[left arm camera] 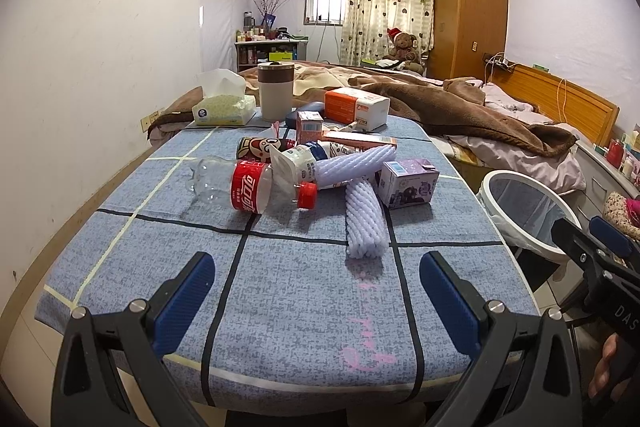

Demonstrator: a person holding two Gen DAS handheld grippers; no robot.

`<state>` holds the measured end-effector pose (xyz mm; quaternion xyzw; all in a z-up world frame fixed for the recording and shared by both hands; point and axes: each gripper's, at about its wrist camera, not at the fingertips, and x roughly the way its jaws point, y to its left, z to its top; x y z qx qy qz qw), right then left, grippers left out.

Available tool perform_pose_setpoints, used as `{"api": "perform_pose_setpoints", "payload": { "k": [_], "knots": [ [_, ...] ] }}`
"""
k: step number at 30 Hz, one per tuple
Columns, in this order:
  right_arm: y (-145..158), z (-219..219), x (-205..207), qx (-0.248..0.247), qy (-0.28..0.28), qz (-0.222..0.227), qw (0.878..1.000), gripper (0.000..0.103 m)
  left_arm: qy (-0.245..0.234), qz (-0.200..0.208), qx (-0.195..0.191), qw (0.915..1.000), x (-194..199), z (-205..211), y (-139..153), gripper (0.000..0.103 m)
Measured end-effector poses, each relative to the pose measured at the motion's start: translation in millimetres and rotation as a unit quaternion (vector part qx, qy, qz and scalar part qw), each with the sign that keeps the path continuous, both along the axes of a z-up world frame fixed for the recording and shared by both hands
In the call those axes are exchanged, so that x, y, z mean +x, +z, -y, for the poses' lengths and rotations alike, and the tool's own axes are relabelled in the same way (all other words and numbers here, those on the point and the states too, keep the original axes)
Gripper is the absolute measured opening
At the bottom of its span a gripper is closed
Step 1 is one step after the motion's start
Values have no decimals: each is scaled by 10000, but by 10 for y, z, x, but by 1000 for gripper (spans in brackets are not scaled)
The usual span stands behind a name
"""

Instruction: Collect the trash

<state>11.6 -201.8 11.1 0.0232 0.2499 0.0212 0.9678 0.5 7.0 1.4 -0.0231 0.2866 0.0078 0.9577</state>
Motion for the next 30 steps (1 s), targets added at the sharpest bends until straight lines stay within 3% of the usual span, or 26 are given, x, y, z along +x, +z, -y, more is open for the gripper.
{"api": "perform_pose_setpoints", "payload": {
  "k": [30],
  "knots": [
    [5,10,-12,-17,0,24,10000,88,8,-20,-32,10000,6,-39,-2,103]
  ]
}}
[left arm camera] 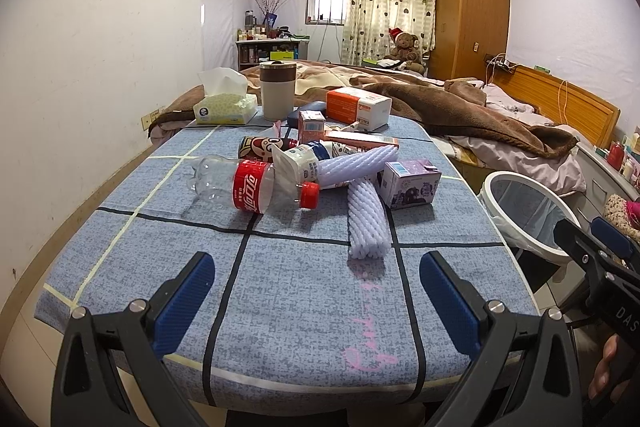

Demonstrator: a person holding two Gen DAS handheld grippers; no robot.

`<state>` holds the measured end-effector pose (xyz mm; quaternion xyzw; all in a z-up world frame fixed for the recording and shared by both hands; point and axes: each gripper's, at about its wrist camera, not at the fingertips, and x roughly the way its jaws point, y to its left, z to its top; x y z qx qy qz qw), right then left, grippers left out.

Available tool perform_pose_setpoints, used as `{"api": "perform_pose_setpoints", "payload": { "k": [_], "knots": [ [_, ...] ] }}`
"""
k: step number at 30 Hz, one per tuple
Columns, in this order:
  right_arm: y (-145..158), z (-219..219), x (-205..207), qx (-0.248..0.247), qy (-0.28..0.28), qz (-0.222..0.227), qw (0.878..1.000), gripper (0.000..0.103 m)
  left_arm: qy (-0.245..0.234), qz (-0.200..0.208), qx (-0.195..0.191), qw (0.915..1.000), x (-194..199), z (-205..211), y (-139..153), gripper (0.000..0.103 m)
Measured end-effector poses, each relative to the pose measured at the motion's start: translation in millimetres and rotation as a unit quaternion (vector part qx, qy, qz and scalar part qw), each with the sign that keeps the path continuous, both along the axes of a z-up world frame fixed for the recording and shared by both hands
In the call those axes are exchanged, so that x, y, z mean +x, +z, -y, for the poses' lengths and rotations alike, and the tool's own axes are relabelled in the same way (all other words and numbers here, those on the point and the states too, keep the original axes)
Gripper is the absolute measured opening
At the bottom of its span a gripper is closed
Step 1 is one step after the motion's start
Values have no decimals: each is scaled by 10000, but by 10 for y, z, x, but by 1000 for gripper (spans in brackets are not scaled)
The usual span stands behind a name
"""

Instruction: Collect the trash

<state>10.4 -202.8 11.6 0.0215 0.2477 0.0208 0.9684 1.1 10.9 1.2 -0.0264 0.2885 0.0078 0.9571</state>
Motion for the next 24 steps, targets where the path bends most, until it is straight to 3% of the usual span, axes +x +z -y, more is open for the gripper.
{"api": "perform_pose_setpoints", "payload": {
  "k": [24],
  "knots": [
    [-56,-77,255,-78,131,-105,9998,89,70,-235,-209,9995,234,-187,-59,103]
  ]
}}
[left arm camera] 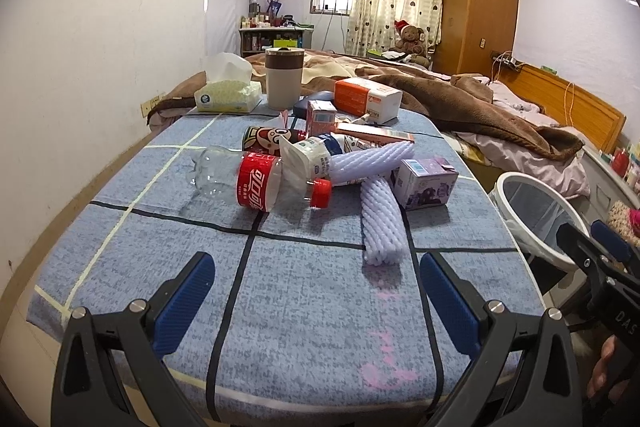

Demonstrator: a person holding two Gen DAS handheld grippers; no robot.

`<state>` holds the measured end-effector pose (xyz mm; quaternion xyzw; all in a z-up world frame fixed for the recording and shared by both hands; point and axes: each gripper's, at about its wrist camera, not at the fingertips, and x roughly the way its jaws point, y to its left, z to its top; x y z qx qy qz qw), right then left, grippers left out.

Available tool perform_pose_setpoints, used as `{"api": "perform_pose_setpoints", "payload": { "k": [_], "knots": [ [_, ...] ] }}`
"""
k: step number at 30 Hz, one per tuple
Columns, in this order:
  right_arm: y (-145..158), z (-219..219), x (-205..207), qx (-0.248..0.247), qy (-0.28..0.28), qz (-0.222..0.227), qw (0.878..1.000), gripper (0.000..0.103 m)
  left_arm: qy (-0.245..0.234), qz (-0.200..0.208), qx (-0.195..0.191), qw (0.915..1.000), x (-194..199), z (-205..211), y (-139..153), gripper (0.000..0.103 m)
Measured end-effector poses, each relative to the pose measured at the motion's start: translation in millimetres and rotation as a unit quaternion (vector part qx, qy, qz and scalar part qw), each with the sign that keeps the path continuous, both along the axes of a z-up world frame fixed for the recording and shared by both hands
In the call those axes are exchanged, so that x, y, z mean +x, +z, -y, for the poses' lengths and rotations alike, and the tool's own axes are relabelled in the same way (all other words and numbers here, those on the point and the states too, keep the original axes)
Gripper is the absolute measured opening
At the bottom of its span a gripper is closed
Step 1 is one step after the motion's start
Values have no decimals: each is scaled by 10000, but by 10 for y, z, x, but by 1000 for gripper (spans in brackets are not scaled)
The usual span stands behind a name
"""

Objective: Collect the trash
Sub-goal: 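Grasp the clear Coca-Cola bottle with the left tool while the right tool grasps the purple carton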

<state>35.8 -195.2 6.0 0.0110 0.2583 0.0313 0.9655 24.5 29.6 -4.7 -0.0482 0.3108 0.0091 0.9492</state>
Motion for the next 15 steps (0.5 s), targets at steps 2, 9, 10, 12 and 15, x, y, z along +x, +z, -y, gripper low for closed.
{"api": "perform_pose_setpoints", "payload": {
  "k": [2,9,10,12,15],
  "knots": [
    [-22,-18,86,-4,76,-60,10000,89,16,-48,-192,9998,81,-88,-10,103],
    [-84,-126,449,-147,336,-233,9991,89,159,-308,-534,9980,449,-349,-42,103],
    [-94,-135,522,-131,379,-295,9988,89,226,-353,-550,9976,520,-382,-39,103],
    [-96,-146,615,-66,423,-372,9984,89,282,-403,-679,9965,624,-455,-27,103],
    [-90,-181,763,-113,434,-427,9981,89,444,-354,-804,9951,757,-564,23,103]
  ]
}}
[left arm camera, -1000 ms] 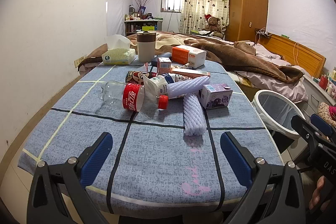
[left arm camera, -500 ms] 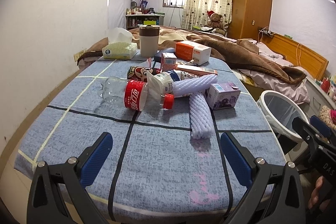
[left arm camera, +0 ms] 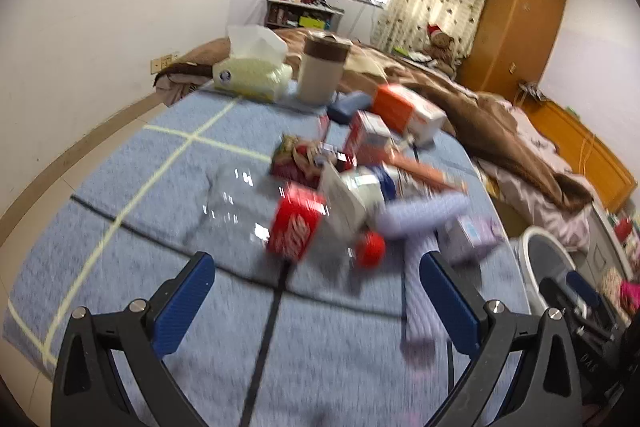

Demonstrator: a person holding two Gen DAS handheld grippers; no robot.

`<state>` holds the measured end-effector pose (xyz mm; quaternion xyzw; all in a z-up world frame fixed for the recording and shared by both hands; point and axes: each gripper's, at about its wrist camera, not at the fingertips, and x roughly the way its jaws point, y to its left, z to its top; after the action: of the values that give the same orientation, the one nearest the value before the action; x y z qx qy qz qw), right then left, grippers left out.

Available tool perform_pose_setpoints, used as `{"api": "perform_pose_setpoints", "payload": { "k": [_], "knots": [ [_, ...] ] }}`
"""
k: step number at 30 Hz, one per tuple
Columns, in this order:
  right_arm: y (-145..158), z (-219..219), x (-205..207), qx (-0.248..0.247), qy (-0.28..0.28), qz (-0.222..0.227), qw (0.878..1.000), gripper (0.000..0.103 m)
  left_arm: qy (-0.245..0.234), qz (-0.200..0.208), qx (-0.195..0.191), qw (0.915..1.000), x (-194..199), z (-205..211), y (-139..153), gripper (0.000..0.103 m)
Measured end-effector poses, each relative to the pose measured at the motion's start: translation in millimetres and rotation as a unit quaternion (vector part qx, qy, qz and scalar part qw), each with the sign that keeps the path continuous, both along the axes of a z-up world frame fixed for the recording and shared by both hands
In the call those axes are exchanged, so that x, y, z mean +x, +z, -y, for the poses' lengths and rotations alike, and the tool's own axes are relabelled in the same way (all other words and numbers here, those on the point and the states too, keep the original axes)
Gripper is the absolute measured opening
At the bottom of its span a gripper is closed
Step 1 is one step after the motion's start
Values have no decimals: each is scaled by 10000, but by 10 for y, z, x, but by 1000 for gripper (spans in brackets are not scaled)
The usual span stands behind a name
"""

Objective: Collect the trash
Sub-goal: 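Grasp the clear Coca-Cola bottle with the left tool while the right tool grasps the purple carton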

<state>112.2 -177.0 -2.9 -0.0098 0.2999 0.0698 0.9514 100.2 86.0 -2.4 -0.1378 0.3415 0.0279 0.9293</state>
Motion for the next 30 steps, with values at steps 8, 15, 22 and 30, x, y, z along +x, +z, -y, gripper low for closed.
{"api": "perform_pose_setpoints", "payload": {
  "k": [8,15,22,30],
  "knots": [
    [-6,-98,416,169,429,-167,9988,89,386,-620,-288,9969,495,-267,-131,103],
    [-105,-150,845,372,1216,-584,9902,89,455,-985,-679,9918,801,-430,-322,103],
    [-189,-179,1039,341,1834,-853,9787,89,227,-1321,-823,9876,967,-375,-481,103],
    [-317,-270,917,-76,2724,-1317,9531,89,180,-1491,-660,9865,1032,-412,-502,103]
  ]
}}
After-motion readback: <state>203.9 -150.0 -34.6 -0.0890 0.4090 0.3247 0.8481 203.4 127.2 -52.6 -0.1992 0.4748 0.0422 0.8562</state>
